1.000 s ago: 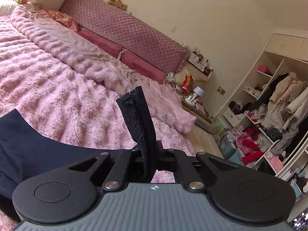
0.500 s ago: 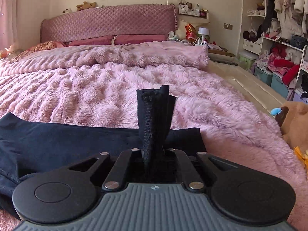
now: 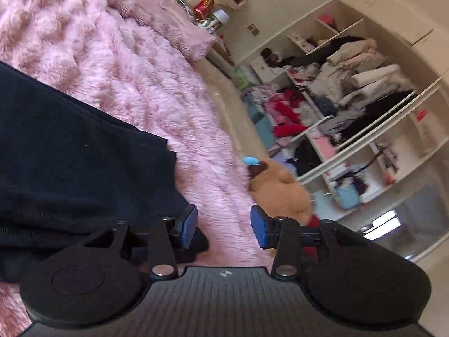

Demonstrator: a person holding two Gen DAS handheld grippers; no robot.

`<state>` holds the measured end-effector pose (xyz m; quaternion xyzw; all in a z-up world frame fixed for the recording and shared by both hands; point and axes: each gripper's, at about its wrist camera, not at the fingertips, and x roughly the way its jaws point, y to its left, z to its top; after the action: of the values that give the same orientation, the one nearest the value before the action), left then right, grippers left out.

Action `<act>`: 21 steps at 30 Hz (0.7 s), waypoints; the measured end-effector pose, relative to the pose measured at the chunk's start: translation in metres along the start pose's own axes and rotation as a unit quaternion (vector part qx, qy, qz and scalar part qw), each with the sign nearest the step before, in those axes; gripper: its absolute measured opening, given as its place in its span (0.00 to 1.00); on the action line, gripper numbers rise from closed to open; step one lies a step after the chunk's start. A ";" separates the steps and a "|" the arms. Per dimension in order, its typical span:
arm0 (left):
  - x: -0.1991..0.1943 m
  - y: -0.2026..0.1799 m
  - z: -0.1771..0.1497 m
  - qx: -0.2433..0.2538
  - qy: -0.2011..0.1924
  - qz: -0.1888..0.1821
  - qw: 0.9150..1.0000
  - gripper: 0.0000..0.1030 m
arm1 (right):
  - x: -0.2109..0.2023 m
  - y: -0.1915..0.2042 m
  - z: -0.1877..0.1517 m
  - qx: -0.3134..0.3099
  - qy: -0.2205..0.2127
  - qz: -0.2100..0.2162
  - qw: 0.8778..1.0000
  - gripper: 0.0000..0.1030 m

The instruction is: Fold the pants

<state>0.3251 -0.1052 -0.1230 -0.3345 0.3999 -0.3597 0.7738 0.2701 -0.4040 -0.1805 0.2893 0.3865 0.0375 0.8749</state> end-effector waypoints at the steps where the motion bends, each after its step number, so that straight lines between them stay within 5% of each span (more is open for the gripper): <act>1: -0.016 0.008 0.004 -0.025 -0.005 -0.015 1.000 0.50 | -0.002 -0.003 0.000 0.007 -0.002 0.005 1.000 0.68; 6: -0.132 0.063 0.020 -0.114 -0.099 0.033 0.988 0.51 | -0.006 -0.022 -0.005 0.104 -0.007 0.087 0.991 0.75; 12: -0.250 0.138 0.006 -0.168 -0.193 0.162 0.953 0.51 | -0.013 -0.020 -0.015 0.165 -0.059 0.205 0.963 0.75; 16: -0.282 0.178 -0.003 -0.231 -0.241 0.171 0.927 0.54 | 0.007 -0.015 -0.027 0.221 -0.034 0.269 0.937 0.75; 21: -0.289 0.217 0.006 -0.254 -0.247 0.155 0.922 0.58 | 0.032 -0.002 -0.039 0.220 -0.020 0.243 0.944 0.75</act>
<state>0.2710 0.2467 -0.1854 -0.5319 0.3205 -0.0274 0.7834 0.2652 -0.3775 -0.2230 0.5609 0.2857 0.1576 0.7609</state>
